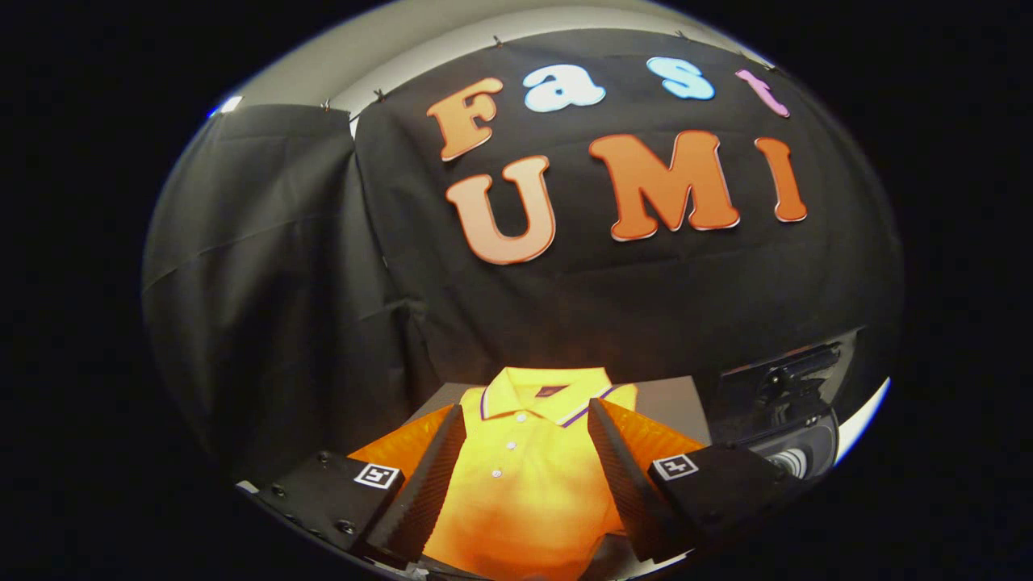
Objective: Put the clothes into the washing machine and then close the washing machine lid.
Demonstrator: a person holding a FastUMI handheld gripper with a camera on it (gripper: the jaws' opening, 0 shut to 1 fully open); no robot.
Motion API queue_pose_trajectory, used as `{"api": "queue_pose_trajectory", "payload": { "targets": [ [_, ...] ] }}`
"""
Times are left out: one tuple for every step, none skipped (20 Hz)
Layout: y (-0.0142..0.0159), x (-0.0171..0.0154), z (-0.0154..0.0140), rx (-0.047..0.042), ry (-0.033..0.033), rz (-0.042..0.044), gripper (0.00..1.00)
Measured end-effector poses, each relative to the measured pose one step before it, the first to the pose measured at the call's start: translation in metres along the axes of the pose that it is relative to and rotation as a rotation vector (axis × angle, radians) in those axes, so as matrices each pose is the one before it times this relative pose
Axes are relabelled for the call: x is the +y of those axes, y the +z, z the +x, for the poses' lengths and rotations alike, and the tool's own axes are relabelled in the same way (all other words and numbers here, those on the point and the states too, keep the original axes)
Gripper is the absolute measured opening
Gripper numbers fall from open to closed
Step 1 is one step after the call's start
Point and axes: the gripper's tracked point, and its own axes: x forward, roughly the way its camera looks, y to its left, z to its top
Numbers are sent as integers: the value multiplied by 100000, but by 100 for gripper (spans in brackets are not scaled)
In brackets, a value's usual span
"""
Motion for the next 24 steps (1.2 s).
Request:
{"api": "queue_pose_trajectory", "payload": {
  "targets": [
    [-665,23,705,1976,-90,-67,98],
    [-753,-226,732,3733,-1755,174,98],
    [-821,76,619,3280,-395,164,98],
    [-932,185,784,3469,-87,-105,98],
    [-683,332,367,2744,558,-998,98],
    [-660,114,414,2545,971,-1759,98],
    [-99,327,292,-33,1051,-1505,98],
    [145,-13,364,85,-1200,-1211,98],
    [-254,-251,-25,917,-1406,-1199,98],
    [-358,-227,51,1285,-1981,-681,98],
    [-520,-438,94,2410,-2259,-1053,98],
    [-844,-528,436,3815,-1905,-1067,98],
    [-613,-195,537,2455,-310,35,98],
    [-501,95,522,2469,124,454,98],
    [-654,153,448,2424,-2,-392,98],
    [-69,12,348,-404,-712,-2923,99],
    [-48,108,277,-118,-99,-3904,99],
    [-141,-152,-43,621,641,-2418,98],
    [79,-88,74,-310,981,568,100],
    [-165,-165,-356,883,1108,1062,99],
    [-50,-109,64,836,1511,-1564,99],
    [-23,-217,188,510,1838,-2368,99],
    [-28,-127,120,-159,1984,-1644,98],
    [-167,-122,-153,20,1896,-1214,95]
  ]
}}
